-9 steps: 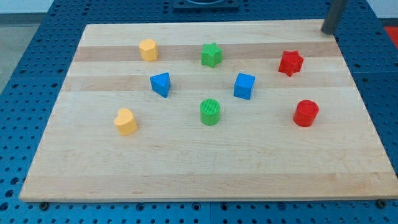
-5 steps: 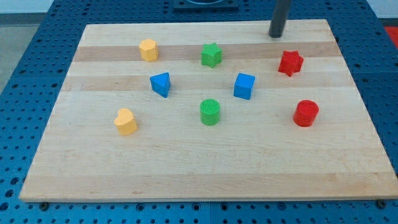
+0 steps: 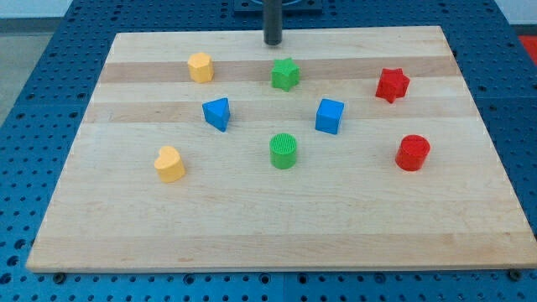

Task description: Move the hexagon to the top right of triangle

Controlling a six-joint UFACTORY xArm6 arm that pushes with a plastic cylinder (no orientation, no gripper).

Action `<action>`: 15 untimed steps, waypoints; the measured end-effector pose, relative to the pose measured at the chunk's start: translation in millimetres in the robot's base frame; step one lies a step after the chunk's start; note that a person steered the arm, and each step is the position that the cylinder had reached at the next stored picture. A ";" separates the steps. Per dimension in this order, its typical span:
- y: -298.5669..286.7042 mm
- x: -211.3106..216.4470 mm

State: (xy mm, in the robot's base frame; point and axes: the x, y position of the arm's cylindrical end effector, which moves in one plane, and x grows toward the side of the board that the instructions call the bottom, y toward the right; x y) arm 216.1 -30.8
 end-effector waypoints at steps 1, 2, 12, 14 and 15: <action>-5.4 0.0; -72.3 -0.4; -150.4 60.3; -150.4 59.9; -140.7 63.3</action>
State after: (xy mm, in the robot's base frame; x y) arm 279.3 -171.5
